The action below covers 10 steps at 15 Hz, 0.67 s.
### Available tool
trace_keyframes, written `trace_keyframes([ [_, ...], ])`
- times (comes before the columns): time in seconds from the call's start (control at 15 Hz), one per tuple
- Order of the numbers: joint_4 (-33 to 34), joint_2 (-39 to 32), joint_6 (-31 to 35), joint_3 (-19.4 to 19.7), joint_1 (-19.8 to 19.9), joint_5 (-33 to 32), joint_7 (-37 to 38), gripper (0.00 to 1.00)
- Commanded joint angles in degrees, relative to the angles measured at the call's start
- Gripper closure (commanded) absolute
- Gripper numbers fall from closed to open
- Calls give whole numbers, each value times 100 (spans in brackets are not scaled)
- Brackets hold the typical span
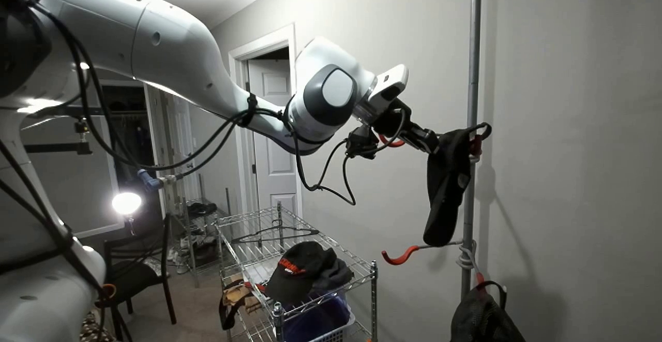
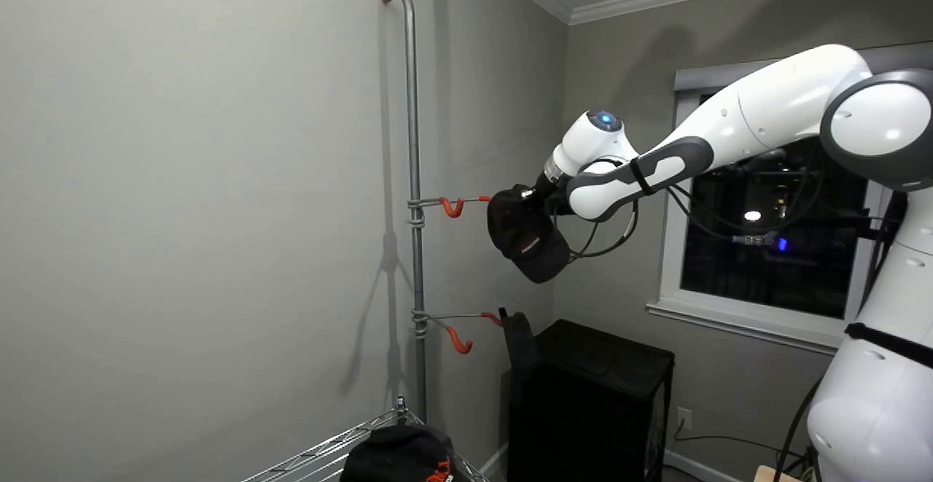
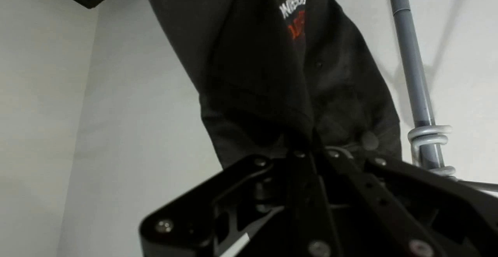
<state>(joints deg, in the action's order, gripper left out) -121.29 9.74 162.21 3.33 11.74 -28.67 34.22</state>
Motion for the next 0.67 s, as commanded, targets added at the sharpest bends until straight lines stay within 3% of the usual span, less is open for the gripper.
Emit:
trace_keyframes([
  [0.0, -44, 181, -206, 133, -195, 536, -597, 100],
  [0.47, -183, 585, -142, 278, -220, 677, -540, 100],
  [0.53, -202, 623, -177, 302, -258, 709, -580, 73],
  [0.6, -205, 650, -253, 306, -277, 726, -551, 71],
])
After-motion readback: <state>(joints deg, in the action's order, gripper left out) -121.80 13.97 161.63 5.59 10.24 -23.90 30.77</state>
